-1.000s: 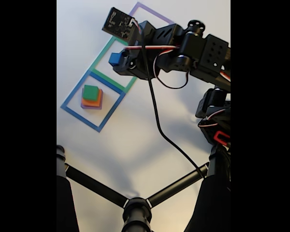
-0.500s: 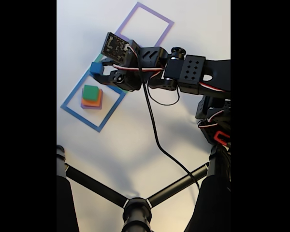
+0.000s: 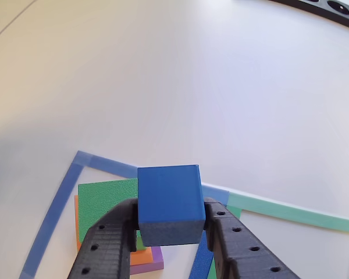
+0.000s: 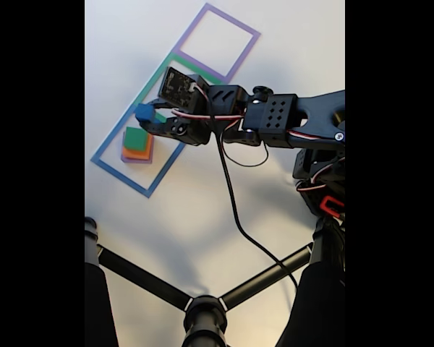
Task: Tower of hanoi
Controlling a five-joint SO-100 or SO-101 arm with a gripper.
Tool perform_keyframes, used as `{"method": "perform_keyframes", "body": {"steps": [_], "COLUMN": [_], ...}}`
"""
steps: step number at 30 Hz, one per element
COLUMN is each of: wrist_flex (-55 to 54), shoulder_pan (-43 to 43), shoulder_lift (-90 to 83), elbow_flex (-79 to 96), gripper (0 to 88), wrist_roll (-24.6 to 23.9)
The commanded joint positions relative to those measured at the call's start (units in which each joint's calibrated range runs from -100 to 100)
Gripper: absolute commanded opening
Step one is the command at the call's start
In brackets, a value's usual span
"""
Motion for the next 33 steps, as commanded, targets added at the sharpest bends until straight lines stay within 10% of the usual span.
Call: {"method": "perform_keyframes", "body": {"steps": [1, 33], "wrist_flex": [-4.5, -11.95], "shoulder_pan": [-1.12, -5.08], "shoulder_lift": [1.3, 11.47], "elbow_flex": [-0.59, -5.32], "gripper": [2.8, 3.2], "wrist_roll": [0.38, 0.38]}}
